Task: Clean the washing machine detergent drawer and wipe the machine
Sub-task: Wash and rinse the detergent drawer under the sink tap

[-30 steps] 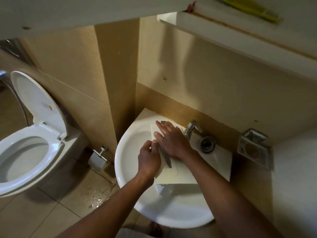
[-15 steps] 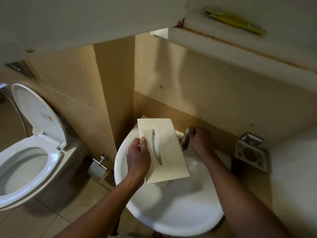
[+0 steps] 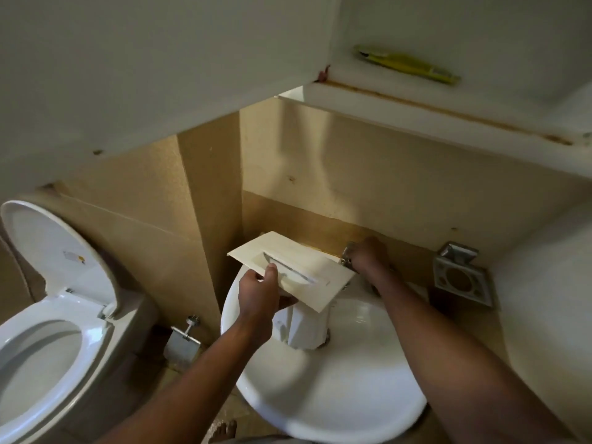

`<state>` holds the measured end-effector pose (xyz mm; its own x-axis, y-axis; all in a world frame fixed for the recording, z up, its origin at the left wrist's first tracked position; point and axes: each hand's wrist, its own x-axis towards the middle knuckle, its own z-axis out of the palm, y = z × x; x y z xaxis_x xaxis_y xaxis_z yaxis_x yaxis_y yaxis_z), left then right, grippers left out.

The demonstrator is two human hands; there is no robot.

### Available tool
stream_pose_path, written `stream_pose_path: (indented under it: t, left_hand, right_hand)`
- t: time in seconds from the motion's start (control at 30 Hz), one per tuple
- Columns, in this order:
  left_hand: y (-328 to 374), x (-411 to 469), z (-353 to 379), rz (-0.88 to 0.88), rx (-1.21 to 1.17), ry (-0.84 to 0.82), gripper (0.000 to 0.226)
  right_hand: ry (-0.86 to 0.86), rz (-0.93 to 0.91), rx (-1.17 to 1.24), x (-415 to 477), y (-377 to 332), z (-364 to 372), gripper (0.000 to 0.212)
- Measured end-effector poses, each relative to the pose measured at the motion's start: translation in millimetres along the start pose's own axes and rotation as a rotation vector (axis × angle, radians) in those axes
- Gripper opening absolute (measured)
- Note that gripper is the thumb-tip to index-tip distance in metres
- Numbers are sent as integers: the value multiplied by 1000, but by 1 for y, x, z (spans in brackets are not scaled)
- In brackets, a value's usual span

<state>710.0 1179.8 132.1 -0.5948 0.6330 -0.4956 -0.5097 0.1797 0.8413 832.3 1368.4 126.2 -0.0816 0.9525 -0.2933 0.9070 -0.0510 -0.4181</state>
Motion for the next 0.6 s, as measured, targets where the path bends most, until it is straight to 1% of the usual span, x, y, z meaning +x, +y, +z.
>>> stream_pose_path:
  t: [0.03, 0.07, 0.13, 0.27, 0.37, 0.5, 0.6]
  left_hand:
    - [3, 1, 1, -25, -18, -27, 30]
    - [6, 2, 1, -50, -36, -55, 31]
    - [13, 2, 1, -76, -69, -113, 26]
    - [18, -2, 1, -88, -90, -258, 33]
    - [16, -16, 5, -173, -116, -342, 31]
    - [3, -31, 12, -262, -75, -402, 25]
    - [-12, -45, 11, -287, -35, -422, 21]
  right_hand:
    - [-40, 30, 96, -2, 6, -3, 30]
    - [-73, 62, 243, -6, 12, -6, 27]
    - [-132, 106, 431, -27, 20, -15, 24]
    - [-152, 213, 734, -69, 38, -25, 42]
    - [-73, 289, 845, -109, 55, -31, 54]
    - [-117, 247, 1027, -160, 63, -37, 53]
    - [-125, 216, 989, -179, 62, -34, 54]
